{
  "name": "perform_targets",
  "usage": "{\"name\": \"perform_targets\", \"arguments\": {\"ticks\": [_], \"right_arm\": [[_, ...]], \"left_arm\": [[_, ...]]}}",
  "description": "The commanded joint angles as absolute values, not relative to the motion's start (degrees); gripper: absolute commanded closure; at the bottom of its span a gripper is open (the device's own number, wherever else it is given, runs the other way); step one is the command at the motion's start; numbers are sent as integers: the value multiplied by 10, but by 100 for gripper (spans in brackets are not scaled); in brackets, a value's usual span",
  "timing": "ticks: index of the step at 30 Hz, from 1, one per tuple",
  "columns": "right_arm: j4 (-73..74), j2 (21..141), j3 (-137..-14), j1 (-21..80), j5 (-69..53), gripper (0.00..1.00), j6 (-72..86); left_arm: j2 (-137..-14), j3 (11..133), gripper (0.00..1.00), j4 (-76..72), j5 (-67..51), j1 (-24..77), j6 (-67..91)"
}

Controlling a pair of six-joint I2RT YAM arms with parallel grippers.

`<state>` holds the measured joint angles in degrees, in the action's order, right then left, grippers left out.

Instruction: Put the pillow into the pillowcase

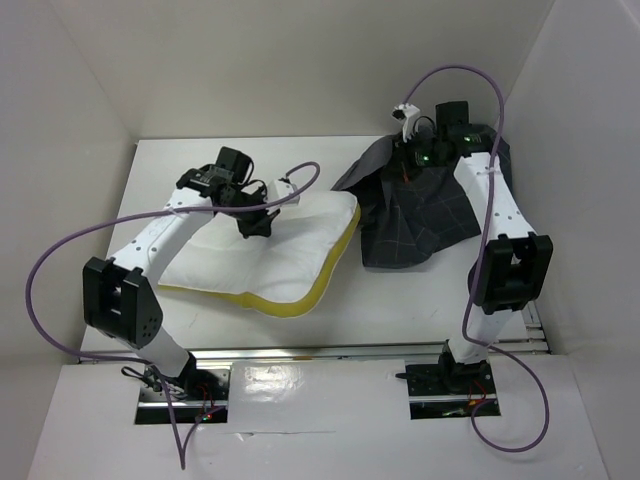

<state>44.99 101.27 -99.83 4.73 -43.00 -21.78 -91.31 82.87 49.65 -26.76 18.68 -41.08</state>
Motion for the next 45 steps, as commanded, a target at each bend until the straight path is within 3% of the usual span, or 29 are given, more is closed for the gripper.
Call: {"name": "perform_targets", "arguments": {"ticks": [1, 12, 25, 33, 38, 45], "right_arm": [[425, 971, -989, 52, -454, 100, -222], [418, 952, -964, 57, -466, 100, -222], [474, 934, -904, 86, -482, 100, -259], [511, 892, -836, 86, -458, 100, -297], [524, 892, -841, 86, -463, 100, -302], [513, 960, -895, 123, -481, 100, -277]], "left_arm": [[-908, 851, 100, 485, -282, 200, -392], [-954, 880, 100, 440, -282, 266, -349], [-1052, 983, 100, 365, -267, 266, -237], [-1144, 1083, 100, 340, -207, 193, -123], [-1182, 1125, 100, 335, -138, 181, -72], [-1194, 1125, 100, 330, -133, 188, -38]]}}
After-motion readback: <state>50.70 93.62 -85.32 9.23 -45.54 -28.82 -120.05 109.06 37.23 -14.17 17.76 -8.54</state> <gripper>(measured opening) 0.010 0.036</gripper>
